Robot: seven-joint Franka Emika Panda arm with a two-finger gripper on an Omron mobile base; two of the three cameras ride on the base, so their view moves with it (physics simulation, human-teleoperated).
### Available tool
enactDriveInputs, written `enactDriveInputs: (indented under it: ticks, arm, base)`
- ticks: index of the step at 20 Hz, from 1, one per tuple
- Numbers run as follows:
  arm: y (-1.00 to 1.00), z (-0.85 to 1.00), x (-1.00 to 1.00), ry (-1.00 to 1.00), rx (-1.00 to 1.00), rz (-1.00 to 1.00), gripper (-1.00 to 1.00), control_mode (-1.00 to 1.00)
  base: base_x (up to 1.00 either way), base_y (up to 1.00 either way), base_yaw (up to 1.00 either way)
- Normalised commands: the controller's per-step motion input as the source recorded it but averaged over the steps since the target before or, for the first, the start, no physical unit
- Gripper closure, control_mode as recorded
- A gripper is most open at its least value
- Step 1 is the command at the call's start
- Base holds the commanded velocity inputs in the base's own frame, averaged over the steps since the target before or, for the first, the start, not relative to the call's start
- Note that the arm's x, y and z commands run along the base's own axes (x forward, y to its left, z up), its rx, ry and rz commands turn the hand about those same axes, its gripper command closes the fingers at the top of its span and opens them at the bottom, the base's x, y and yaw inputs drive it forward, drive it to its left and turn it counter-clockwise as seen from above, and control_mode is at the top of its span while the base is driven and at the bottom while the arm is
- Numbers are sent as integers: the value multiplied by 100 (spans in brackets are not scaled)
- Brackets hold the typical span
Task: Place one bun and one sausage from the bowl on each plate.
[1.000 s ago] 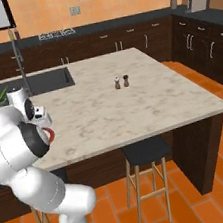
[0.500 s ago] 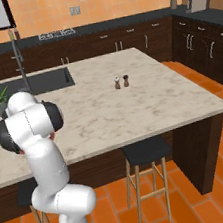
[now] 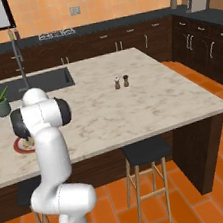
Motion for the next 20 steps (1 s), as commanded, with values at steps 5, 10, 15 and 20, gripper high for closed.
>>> enactDriveInputs:
  ticks: [5, 10, 15, 20]
  arm:
    - [3, 45, -4, -4, 0, 0, -100, -100]
    - [-18, 94, -71, -17, 3, 0, -100, -100]
    - [-29, 100, -100, -22, 6, -2, -100, -100]
    - [-48, 100, -100, -28, 13, -1, -100, -100]
  base:
    - [0, 0, 0]
    - [0, 0, 0]
    - [0, 0, 0]
    - [0, 0, 0]
